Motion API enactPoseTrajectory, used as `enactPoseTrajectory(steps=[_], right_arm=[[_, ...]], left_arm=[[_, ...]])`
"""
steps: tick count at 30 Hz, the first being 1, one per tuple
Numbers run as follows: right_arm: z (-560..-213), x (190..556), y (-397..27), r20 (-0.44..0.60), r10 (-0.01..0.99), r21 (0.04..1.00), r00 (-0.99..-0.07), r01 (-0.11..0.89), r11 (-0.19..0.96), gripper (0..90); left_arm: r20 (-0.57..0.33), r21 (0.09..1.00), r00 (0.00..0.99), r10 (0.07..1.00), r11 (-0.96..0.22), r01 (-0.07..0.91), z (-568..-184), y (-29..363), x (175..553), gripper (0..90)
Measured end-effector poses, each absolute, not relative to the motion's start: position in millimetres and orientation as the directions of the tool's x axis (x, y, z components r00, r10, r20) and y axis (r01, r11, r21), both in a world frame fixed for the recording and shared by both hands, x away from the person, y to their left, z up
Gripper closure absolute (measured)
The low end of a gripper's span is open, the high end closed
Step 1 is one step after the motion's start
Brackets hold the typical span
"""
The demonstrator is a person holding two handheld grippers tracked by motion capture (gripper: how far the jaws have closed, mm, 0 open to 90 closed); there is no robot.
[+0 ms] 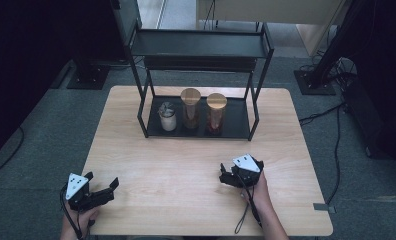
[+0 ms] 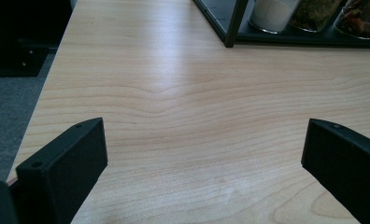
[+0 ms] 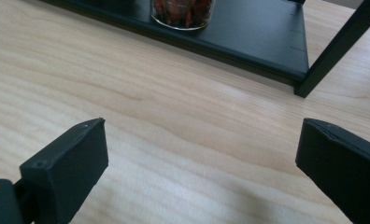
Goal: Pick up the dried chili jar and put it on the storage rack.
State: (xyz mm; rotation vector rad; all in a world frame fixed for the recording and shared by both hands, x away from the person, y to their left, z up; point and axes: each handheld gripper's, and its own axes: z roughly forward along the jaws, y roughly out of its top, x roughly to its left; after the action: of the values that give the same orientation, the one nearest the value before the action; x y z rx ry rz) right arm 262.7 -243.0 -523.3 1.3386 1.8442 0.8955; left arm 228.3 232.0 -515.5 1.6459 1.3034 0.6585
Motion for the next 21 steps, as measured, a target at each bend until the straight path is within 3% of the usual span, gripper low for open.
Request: enactPoseTrajectory(steps=[21], right_arm=[[-524,227,-256,-0.17,0.961,0.837,-0.219,0.482,0.258,2.4]], left_arm=[[-0.118,0.886,0.298,0.947,-0.035,0.462,-515,231,228,0.5]])
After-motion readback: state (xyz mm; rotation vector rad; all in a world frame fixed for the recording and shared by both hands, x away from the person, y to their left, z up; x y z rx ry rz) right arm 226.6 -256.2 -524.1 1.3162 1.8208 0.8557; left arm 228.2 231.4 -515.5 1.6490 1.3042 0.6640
